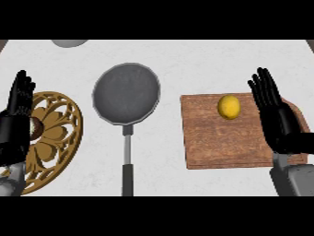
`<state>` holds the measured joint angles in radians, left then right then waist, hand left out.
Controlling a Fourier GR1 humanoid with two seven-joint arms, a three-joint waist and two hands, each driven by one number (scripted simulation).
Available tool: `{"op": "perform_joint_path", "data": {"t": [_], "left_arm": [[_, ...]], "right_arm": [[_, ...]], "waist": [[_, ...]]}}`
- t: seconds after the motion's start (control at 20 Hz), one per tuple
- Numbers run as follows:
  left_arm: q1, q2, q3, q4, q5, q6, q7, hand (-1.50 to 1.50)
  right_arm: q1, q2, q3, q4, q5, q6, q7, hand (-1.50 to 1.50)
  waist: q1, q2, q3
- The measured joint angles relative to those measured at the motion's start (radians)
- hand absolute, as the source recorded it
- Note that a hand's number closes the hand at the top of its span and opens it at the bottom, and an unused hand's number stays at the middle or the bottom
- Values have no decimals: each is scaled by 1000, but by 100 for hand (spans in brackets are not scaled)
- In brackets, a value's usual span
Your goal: Pick the lemon from the cutting board and place it in the pan
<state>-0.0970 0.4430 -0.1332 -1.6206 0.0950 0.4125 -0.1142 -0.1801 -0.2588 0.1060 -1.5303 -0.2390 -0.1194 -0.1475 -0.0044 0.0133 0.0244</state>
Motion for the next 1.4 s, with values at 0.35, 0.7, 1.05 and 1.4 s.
{"op": "perform_joint_path", "data": {"t": [0.35, 0.7, 1.05, 1.4], "left_arm": [[6, 57, 30, 173, 18, -59, 164, 0], [27, 83, 40, 204, 46, -98, 240, 0], [-10, 92, 54, 248, 51, -144, 276, 0], [-16, 110, 65, 251, 47, -161, 301, 0]], "right_arm": [[-187, 17, -121, 13, -7, -120, 28, 150], [-91, 53, -226, 68, 174, -477, 8, -150], [-2, 110, -84, -34, 394, -638, 67, -150], [-13, -72, -6, -64, 611, -517, 468, -150]], "waist": [[-8, -16, -13], [-30, -10, -20], [-14, -22, -15], [-11, -25, -21]]}}
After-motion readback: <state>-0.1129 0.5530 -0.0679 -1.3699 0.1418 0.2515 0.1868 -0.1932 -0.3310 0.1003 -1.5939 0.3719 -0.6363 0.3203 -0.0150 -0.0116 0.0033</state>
